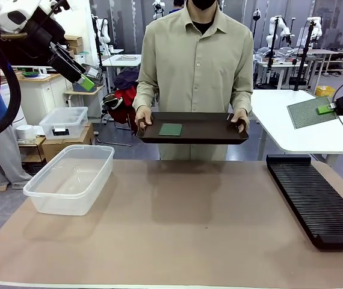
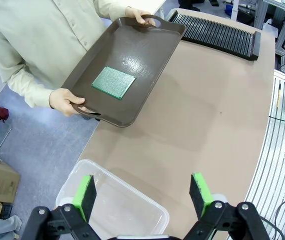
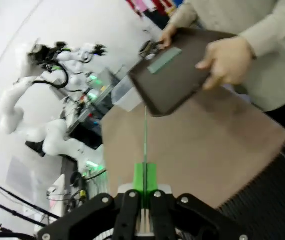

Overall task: Sort PCBs into racks and boxes based on the side picked up.
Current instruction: If the short side of the Blank PCB is picked up, insert it into the PCB Rack ; if the long side is picked up, place it in the Organizing box.

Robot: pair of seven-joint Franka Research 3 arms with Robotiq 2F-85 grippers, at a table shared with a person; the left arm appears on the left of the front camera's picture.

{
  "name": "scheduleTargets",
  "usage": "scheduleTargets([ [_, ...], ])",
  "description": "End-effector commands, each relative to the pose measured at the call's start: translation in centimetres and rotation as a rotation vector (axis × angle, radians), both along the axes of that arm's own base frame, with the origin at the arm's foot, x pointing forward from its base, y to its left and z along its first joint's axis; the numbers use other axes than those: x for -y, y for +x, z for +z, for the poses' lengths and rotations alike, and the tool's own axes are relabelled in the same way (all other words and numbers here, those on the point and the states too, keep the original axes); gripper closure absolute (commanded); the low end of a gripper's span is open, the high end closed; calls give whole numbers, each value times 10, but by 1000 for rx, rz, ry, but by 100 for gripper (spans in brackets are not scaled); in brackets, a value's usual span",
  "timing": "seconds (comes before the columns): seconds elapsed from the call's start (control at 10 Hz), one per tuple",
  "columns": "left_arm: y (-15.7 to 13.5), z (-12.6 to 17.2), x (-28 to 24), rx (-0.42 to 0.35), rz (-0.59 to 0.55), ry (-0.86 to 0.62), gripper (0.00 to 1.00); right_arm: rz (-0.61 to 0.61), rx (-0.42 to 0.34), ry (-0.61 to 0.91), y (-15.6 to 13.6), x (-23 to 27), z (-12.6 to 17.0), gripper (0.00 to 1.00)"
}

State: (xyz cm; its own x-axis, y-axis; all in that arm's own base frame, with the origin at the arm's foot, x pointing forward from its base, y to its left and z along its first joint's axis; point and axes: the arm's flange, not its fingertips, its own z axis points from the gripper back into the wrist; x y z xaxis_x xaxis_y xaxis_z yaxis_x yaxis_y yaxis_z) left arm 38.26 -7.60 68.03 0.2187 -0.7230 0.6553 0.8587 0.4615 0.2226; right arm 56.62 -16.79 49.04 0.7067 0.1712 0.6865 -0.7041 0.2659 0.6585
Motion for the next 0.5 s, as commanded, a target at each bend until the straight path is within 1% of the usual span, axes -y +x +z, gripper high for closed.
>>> scheduleTargets([
  [0.0, 0, -1, 0, -1, 6, 8, 0, 61, -18, 29, -4, -15, 5, 98],
  [0.2, 0, -1, 0, -1, 6, 8, 0, 61, -18, 29, -4, -15, 5, 98],
  [0.3, 0, -1, 0, -1, 6, 8, 0, 15, -5, 9, 0, -4, 0, 98],
  [0.4, 0, -1, 0, -1, 6, 8, 0, 20, 51, -48, 4, -8, -7, 98],
])
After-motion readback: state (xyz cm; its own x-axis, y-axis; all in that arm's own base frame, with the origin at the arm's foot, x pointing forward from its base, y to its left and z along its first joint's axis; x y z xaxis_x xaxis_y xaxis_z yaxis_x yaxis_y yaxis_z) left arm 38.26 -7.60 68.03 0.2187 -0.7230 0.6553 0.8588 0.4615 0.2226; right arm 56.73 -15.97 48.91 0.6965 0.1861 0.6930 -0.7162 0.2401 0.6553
